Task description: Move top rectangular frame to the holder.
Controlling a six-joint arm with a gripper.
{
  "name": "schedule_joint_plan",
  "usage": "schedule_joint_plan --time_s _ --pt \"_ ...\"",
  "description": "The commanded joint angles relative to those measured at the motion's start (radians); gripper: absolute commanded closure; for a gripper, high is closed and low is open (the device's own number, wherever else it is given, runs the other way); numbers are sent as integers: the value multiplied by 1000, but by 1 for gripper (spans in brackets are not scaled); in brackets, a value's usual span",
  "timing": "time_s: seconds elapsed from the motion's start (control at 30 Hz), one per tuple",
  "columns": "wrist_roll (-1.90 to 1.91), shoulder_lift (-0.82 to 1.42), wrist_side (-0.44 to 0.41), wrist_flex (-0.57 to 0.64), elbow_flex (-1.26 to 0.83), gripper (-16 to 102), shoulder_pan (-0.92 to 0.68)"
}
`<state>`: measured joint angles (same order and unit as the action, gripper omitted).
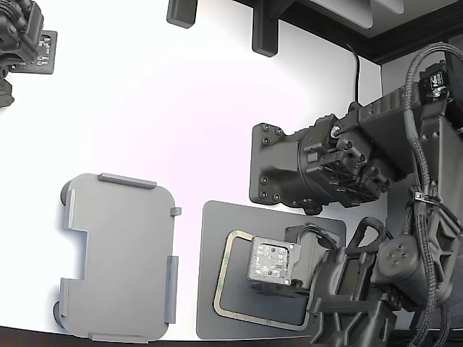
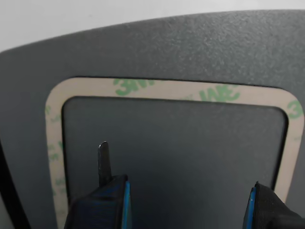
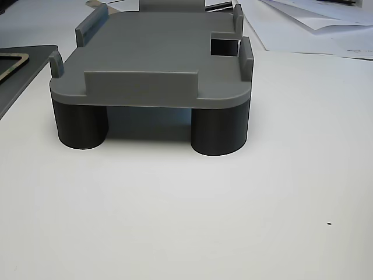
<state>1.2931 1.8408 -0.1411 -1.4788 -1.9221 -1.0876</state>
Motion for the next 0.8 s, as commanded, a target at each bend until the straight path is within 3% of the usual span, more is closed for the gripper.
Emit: schedule_joint_plan --time_s 0.0,0.3,0.77 --pt "11 23 23 21 -25 -14 12" --pt "14 81 72 103 -189 -14 41" --pt "-20 225 71 153 -359 -14 71"
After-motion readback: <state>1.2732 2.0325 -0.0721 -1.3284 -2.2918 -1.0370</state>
